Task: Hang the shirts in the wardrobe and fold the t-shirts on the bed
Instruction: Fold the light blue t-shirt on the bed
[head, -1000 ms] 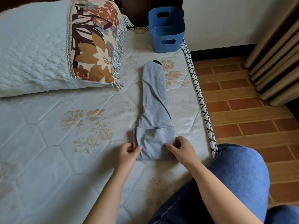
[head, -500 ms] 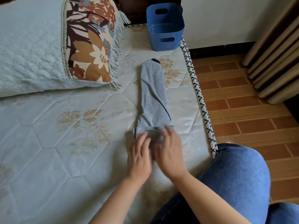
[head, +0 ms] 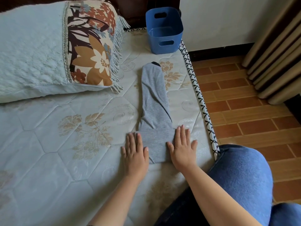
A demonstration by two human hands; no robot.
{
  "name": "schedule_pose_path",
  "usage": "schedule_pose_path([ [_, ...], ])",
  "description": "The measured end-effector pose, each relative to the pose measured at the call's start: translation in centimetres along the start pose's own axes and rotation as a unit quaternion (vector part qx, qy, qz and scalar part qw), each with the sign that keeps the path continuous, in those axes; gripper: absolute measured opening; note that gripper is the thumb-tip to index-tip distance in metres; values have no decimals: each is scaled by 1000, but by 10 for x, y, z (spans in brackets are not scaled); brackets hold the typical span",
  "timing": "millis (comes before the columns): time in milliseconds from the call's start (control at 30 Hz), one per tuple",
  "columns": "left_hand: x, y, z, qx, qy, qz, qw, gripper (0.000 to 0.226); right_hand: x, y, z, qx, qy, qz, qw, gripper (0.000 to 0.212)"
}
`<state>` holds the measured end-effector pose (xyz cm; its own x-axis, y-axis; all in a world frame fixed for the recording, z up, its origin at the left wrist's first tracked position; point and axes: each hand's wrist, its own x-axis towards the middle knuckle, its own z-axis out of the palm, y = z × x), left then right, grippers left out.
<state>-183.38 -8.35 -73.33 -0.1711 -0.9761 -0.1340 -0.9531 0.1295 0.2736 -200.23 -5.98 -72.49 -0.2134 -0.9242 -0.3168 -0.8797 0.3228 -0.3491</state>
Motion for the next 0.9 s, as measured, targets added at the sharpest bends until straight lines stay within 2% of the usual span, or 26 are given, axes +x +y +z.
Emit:
schedule_pose_path([
  [67, -6, 2, -2, -21, 18, 3, 1000, 64, -3, -10, -2, -16, 60, -62, 996, 88],
  [133, -11, 1, -1, -2, 48, 88, 995, 67, -6, -19, 4, -63, 97, -162, 980, 64],
  [167, -12, 0, 0, 16, 53, 139, 989, 64, -7, -22, 8, -80, 93, -203, 971, 58],
  [233, -10, -1, 0, 54, 28, 183, 981, 58, -10, -23, 14, -78, 71, -219, 970, 55],
  [300, -7, -2, -5, 58, -10, 169, 984, 55, -8, -17, 16, -56, 29, -191, 980, 55],
  [333, -6, -2, -6, 60, -25, 162, 985, 56, -7, -12, 14, -52, 19, -172, 983, 60],
  [400, -7, -5, -6, 70, -33, 167, 983, 64, -4, -6, 4, -56, 15, -141, 988, 87],
  [500, -9, -16, -5, 94, -47, 183, 977, 81, -9, 6, -9, -28, -92, -135, 986, 120],
  [533, -9, -19, -6, 105, -58, 186, 975, 84, -11, 7, -12, -40, -102, -143, 984, 126],
  [633, -10, -12, -16, 111, -74, 182, 974, 82, -17, 4, -15, -76, -101, -143, 982, 121],
  [700, -11, -4, -18, 106, -97, 162, 976, 76, -19, -3, -14, -126, -30, -164, 978, 127],
  [733, -12, 1, -21, 111, -109, 144, 977, 74, -19, -5, -13, -141, -15, -174, 975, 123],
  [800, -14, 8, -24, 127, -101, 131, 978, 73, -20, -10, -12, -178, 31, -201, 963, 98],
  [900, -16, 13, -27, 119, -102, 121, 980, 66, -21, -12, -18, -169, 27, -235, 957, 68],
])
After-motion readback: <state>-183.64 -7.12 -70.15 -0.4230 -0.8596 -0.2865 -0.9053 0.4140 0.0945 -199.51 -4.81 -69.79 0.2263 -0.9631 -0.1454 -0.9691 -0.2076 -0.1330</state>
